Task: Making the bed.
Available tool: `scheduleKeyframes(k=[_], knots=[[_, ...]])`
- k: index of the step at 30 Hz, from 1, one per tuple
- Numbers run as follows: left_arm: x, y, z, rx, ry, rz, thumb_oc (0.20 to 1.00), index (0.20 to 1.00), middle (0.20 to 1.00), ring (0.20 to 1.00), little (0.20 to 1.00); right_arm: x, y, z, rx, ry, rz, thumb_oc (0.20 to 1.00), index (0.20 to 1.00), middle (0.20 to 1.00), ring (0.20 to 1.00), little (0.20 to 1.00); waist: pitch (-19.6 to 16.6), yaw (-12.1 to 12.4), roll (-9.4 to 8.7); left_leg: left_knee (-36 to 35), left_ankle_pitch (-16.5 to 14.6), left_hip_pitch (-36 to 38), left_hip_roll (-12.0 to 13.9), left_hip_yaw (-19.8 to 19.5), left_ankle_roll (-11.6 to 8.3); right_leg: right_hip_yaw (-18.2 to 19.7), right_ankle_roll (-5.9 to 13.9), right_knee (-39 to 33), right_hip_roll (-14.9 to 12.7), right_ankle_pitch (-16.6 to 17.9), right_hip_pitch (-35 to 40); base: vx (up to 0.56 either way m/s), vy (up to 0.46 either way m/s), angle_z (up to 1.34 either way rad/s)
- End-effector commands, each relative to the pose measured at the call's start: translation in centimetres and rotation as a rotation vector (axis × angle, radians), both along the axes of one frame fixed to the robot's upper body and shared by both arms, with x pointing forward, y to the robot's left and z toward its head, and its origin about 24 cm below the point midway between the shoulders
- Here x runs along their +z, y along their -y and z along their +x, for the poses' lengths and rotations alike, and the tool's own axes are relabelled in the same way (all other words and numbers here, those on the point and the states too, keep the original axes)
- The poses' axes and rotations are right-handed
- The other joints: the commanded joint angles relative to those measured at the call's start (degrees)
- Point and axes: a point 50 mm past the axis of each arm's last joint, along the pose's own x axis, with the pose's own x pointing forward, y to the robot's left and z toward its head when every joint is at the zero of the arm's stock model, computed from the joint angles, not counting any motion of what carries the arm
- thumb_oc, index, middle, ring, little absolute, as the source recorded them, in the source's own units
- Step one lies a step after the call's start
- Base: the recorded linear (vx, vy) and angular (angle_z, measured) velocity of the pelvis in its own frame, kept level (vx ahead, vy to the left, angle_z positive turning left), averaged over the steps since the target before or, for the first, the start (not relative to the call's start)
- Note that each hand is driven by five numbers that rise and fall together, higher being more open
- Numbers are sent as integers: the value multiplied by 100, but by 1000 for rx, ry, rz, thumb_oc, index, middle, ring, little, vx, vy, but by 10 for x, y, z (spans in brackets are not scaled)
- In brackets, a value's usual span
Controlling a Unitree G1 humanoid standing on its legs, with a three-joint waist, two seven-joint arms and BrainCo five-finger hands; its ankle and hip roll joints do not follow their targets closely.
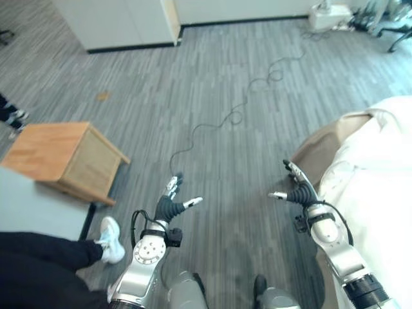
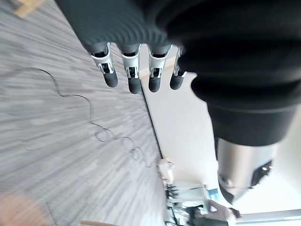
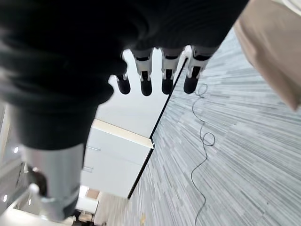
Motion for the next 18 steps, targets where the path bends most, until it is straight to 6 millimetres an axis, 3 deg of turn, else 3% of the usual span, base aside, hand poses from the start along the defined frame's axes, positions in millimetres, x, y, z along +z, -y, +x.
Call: scheduleKeyframes(k=[1,2,3,4,5,6,7,8,9,10,11,12,13,14,15,16,18], knots=[[32,-3,2,3,160,36,1000,1000,1000,1000,1000,31,-13,5,67,155,34,1000,1000,1000,1000,1000,33,302,-11,408,345,257,178,98,-121,-35,583,62,-167,-331,254,634,42,-37],[32,-4,0,-8,150,43,1000,1000,1000,1000,1000,30,-17,2,87,151,36,1000,1000,1000,1000,1000,-103,327,25,165,394,458,71,99,73,52,552,261,6,-458,444,585,54,-47],[30,-3,-2,-15,140,44,1000,1000,1000,1000,1000,29,-19,0,96,148,44,1000,1000,1000,1000,1000,-103,318,-15,50,392,653,-66,66,153,103,548,608,-9,-577,440,421,54,-33],[30,-3,-2,-15,140,44,1000,1000,1000,1000,1000,29,-19,0,96,149,44,1000,1000,1000,1000,1000,-105,345,1,45,412,649,-38,91,157,135,541,630,8,-566,407,315,58,-25],[31,-3,1,-29,140,83,1000,1000,1000,1000,1000,26,-24,1,103,144,46,1000,1000,1000,1000,1000,-170,272,-107,7,196,967,-233,210,332,57,846,1672,13,-464,213,193,44,-24],[31,-4,2,-28,142,84,1000,1000,1000,1000,1000,26,-24,1,103,146,46,1000,1000,1000,1000,1000,-182,305,-89,0,217,944,-201,242,338,94,841,1702,32,-448,154,372,87,-6],[33,-4,7,-24,145,100,1000,1000,1000,1000,1000,28,-28,3,100,152,53,1000,1000,1000,1000,1000,-59,125,-101,-19,10,1247,-315,177,511,170,1300,3132,-169,196,-615,207,65,14],[36,-3,9,-29,158,105,1000,1000,1000,1000,1000,29,-29,3,100,157,55,1000,1000,1000,1000,1000,-11,51,12,-61,-3,1357,-211,131,529,270,1351,3639,-80,363,-1005,353,36,29],[41,-2,13,-30,185,118,1000,1000,1000,1000,1000,31,-30,6,93,171,53,1000,1000,1000,1000,1000,43,-2,78,-90,-116,1534,-187,171,559,139,1345,3791,-381,303,-1437,258,-38,33],[44,-1,15,-34,194,121,1000,1000,1000,1000,1000,32,-29,8,81,178,48,1000,1000,1000,1000,1000,62,-21,61,-99,-168,1602,-197,205,533,-16,1230,3574,-625,190,-1520,205,-56,24],[44,-1,15,-34,194,121,1000,1000,1000,1000,1000,32,-29,8,81,178,48,1000,1000,1000,1000,1000,62,-21,61,-99,-168,1602,-197,205,533,-16,1230,3574,-625,190,-1520,156,-66,13],[45,0,16,-43,198,120,1000,1000,1000,1000,1000,35,-27,9,74,190,42,1000,1000,1000,1000,1000,88,-81,89,-107,-216,1666,-173,179,486,-230,1081,3381,-800,62,-1618,263,-160,13],[45,-1,14,-47,198,108,1000,1000,1000,1000,1000,40,-24,9,76,212,29,1000,1000,1000,1000,1000,39,-134,65,-142,-336,1833,-210,260,387,-538,892,2586,-1000,47,-1820,280,-161,36],[45,-2,14,-47,197,108,1000,1000,1000,1000,1000,40,-24,9,77,210,29,1000,1000,1000,1000,1000,34,-172,87,-135,-348,1837,-186,225,375,-597,890,2476,-968,77,-1736,302,-209,37],[44,-6,11,-33,190,105,1000,1000,1000,1000,1000,42,-24,10,89,215,19,1000,1000,1000,1000,1000,-8,-165,57,-130,-430,1946,-146,301,291,-953,897,1954,-1109,183,-1701,337,-258,19],[41,-18,3,7,172,117,1000,1000,1000,1000,1000,47,-32,15,125,227,-7,1000,1000,1000,1000,1000,-77,-3,-14,-109,-599,2194,-53,518,122,-1674,927,1183,-1303,509,-1486,326,-252,-43],[38,-20,2,12,162,120,1000,1000,1000,1000,1000,46,-32,14,129,226,-10,1000,1000,1000,1000,1000,-73,-12,-80,-55,-551,2204,-71,646,137,-1696,862,1023,-1239,617,-1459,195,-229,-105]])
